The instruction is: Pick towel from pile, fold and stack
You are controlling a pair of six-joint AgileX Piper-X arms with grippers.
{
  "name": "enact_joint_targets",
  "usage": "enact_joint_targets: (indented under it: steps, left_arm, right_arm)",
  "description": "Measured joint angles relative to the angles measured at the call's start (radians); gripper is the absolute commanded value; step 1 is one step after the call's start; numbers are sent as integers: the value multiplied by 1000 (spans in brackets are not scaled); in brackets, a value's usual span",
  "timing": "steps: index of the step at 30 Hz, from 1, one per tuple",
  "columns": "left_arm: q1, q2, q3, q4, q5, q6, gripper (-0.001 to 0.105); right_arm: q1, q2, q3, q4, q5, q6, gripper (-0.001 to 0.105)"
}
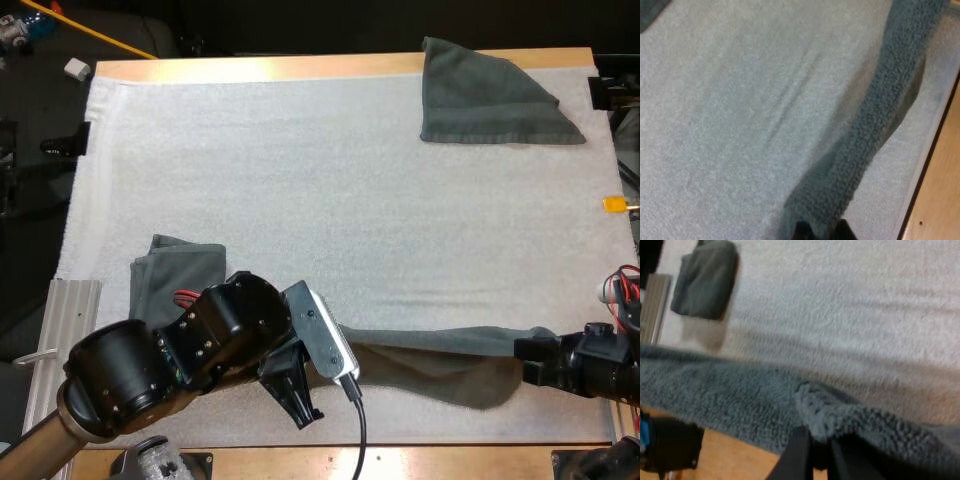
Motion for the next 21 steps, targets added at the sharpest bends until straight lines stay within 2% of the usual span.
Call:
enact_joint_targets:
  steps: [7, 12, 16, 21]
  left_arm:
    - [-1, -9, 10, 30, 4, -4, 0]
    - [10, -12, 93, 6, 4, -1, 0]
    - [84, 15, 210, -97, 4, 35, 0]
    - [227, 90, 286, -258, 49, 97, 0]
  right_arm:
    - [62, 1, -1, 0, -6, 39, 0]
    - [98, 50, 15, -21, 20, 56, 1]
    - [96, 166, 80, -128, 76, 57, 1]
    - [84, 344, 127, -295, 157, 73, 1]
